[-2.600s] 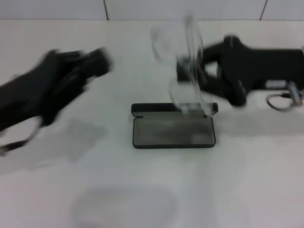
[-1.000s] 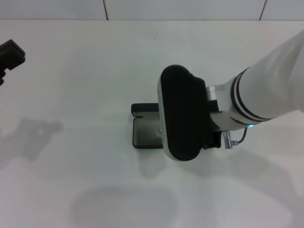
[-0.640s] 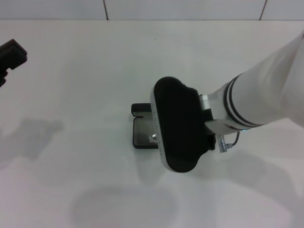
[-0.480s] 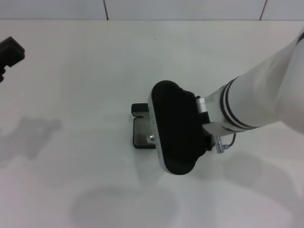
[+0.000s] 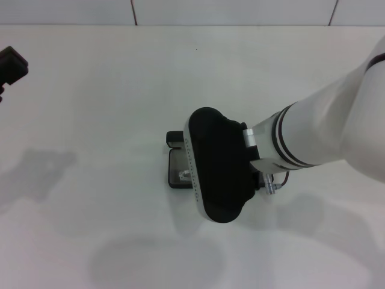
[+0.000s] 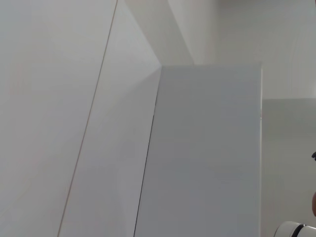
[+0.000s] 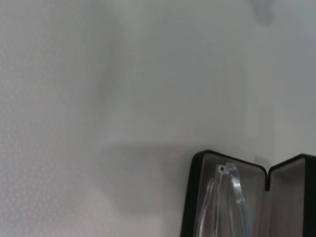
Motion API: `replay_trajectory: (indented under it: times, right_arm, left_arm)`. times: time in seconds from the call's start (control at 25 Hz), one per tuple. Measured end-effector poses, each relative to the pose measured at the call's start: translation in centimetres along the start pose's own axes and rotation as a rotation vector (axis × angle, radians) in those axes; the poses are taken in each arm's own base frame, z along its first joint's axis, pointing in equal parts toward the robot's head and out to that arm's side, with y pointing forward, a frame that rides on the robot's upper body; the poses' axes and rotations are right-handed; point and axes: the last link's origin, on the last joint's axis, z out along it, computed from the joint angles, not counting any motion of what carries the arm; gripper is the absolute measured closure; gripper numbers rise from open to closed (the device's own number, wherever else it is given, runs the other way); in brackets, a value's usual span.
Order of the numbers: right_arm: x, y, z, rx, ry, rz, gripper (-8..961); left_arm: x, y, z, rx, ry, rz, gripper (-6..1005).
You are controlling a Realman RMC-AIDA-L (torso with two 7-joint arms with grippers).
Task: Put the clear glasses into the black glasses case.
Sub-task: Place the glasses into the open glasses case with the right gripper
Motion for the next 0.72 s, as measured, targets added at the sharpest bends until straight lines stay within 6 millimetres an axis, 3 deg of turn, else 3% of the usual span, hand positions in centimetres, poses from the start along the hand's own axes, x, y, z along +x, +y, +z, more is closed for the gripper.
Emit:
replay_trajectory:
  times: [0.72]
  right_arm:
    - [0.7, -0.1, 1.1, 0.031, -0.007, 0.016, 690]
  left_arm:
    - [-0.4, 0.1, 0.2, 0.001, 0.006, -0.009, 941]
